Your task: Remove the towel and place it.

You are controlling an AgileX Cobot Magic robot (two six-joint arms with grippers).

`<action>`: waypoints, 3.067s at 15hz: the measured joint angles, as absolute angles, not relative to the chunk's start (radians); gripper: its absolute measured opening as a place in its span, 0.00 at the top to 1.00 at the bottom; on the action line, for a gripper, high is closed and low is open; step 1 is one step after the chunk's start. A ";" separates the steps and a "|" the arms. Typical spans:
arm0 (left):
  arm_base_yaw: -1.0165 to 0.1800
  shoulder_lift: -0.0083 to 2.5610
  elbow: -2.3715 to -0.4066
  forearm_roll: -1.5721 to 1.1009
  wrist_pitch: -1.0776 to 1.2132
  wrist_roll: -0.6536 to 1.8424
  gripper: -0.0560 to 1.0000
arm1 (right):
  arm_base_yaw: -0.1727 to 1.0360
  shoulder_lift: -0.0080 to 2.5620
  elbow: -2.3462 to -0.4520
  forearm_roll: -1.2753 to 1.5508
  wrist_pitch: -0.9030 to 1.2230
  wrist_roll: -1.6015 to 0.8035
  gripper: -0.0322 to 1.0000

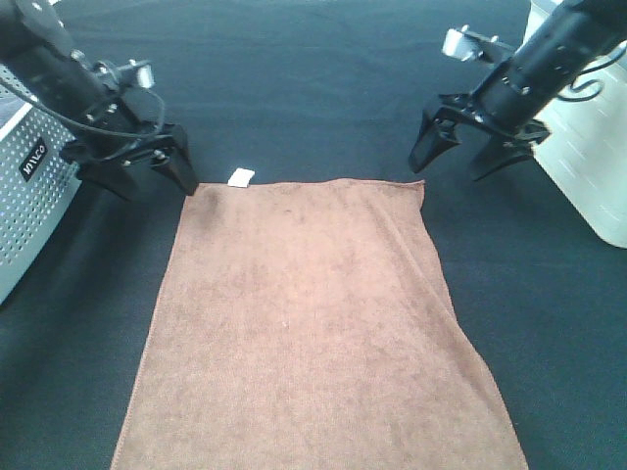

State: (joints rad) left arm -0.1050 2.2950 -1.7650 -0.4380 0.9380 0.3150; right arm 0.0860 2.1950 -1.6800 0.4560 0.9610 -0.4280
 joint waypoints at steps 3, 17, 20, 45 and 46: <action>-0.105 2.395 -1.873 -0.457 0.939 0.319 0.14 | 0.086 2.327 -1.791 0.476 0.972 -0.429 0.14; -0.130 2.455 -1.911 -0.526 0.879 0.322 0.21 | 0.126 2.420 -1.839 0.405 0.828 -0.281 0.19; -0.185 2.459 -1.911 -0.533 0.880 0.322 0.27 | 0.162 2.424 -1.840 0.384 0.798 -0.277 0.24; -0.215 2.485 -2.175 -0.288 0.871 0.277 0.94 | 0.204 2.470 -2.136 0.054 0.752 -0.277 0.97; -0.215 2.485 -2.200 -0.280 0.846 0.277 0.94 | 0.204 2.470 -2.147 0.051 0.721 -0.277 0.97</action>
